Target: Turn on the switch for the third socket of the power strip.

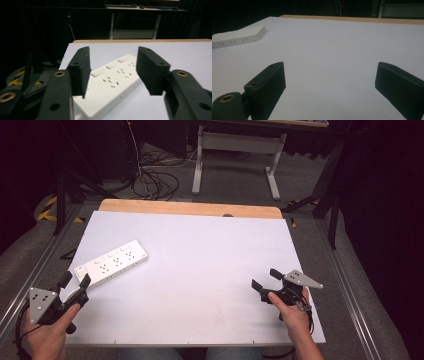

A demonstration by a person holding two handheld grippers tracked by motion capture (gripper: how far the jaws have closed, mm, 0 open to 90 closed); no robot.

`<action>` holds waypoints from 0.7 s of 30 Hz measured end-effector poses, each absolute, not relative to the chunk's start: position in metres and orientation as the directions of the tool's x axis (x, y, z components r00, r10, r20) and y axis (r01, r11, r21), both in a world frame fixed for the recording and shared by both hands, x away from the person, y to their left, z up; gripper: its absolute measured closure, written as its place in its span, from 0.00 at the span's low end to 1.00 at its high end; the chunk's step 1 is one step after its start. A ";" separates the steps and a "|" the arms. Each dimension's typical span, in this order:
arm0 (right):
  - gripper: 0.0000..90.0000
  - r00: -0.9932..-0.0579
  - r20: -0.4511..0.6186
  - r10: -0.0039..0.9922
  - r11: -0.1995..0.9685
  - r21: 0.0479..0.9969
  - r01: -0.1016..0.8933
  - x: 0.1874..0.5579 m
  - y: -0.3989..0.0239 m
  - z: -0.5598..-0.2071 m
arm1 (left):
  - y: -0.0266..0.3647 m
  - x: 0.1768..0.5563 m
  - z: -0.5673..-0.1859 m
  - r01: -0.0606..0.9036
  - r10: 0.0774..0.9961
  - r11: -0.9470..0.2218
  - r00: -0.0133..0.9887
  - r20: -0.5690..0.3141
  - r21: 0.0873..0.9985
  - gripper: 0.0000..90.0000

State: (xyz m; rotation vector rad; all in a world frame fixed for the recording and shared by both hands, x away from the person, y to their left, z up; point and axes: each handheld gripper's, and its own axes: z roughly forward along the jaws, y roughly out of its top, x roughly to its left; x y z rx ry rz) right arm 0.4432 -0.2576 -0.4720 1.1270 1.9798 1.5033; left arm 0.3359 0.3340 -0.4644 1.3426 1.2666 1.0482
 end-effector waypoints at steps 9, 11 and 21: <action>0.11 -0.593 0.147 0.792 0.100 0.926 0.364 0.444 -0.257 -0.473 | 0.339 0.334 -0.464 0.153 0.994 0.017 0.104 -0.034 0.988 0.79; 0.11 -0.593 0.147 0.791 0.101 0.926 0.364 0.444 -0.257 -0.473 | 0.340 0.334 -0.464 0.151 0.994 0.016 0.106 -0.032 0.988 0.83; 0.11 -0.593 0.148 0.792 0.101 0.926 0.365 0.444 -0.257 -0.473 | 0.341 0.333 -0.461 0.162 0.994 0.015 0.103 -0.032 0.987 1.00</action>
